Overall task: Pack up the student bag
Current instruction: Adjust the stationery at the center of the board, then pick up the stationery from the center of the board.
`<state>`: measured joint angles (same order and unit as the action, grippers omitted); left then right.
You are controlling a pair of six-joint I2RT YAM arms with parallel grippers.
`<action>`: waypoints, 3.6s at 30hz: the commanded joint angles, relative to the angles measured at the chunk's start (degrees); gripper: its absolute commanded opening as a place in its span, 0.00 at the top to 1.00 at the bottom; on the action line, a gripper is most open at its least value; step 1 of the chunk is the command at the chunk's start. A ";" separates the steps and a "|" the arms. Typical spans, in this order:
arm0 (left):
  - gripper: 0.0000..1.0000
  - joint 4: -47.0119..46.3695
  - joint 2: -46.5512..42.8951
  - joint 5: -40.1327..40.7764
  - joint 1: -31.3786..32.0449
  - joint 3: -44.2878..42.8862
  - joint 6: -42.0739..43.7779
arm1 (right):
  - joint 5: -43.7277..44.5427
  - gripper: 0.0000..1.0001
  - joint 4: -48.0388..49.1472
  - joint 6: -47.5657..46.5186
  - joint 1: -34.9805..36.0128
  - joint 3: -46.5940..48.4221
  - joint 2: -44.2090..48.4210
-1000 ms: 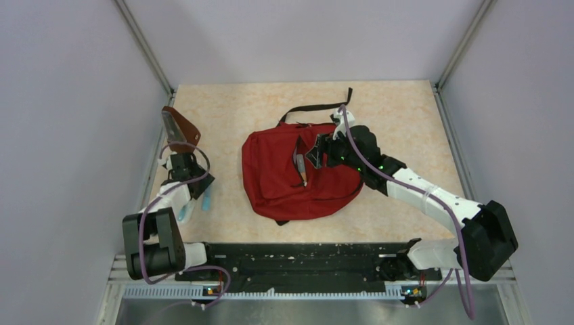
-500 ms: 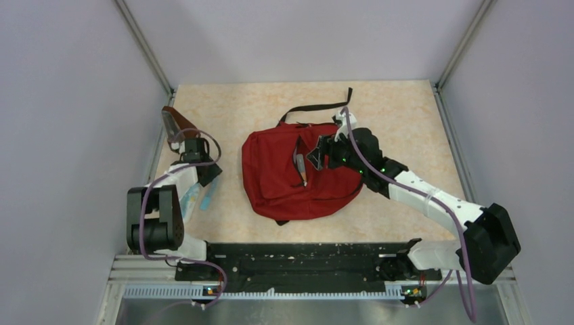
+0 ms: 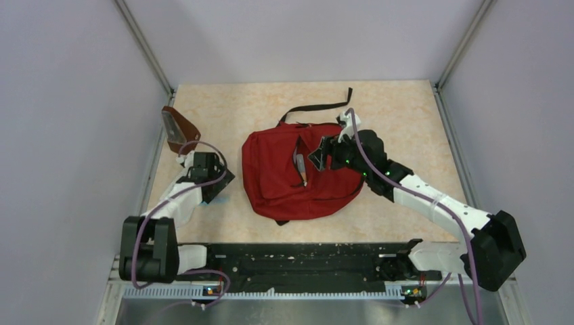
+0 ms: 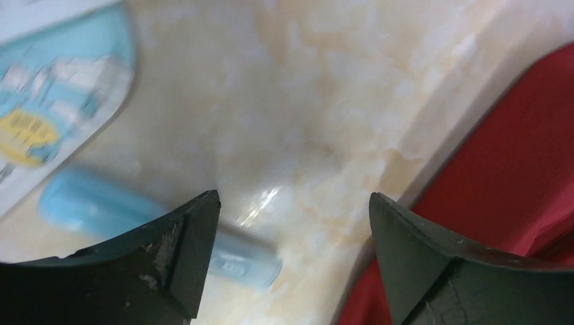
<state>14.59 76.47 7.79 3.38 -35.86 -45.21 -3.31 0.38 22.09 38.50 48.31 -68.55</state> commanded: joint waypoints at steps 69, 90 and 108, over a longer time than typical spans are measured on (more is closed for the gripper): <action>0.88 10.59 -25.80 -1.37 0.99 1.45 -2.27 | -9.19 0.26 5.51 0.38 0.31 -2.93 6.31; 0.87 -12.71 -24.41 -10.62 24.51 -6.04 -17.28 | -12.11 0.30 11.28 2.92 13.32 8.35 -11.77; 0.17 -7.95 -25.77 -1.23 26.34 -7.90 -9.33 | 3.11 1.00 -0.77 4.10 11.00 10.71 -11.03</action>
<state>3.99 52.51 0.01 29.85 -39.90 -60.12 -7.16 5.58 27.14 51.48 55.99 -83.22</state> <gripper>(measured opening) 0.715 0.123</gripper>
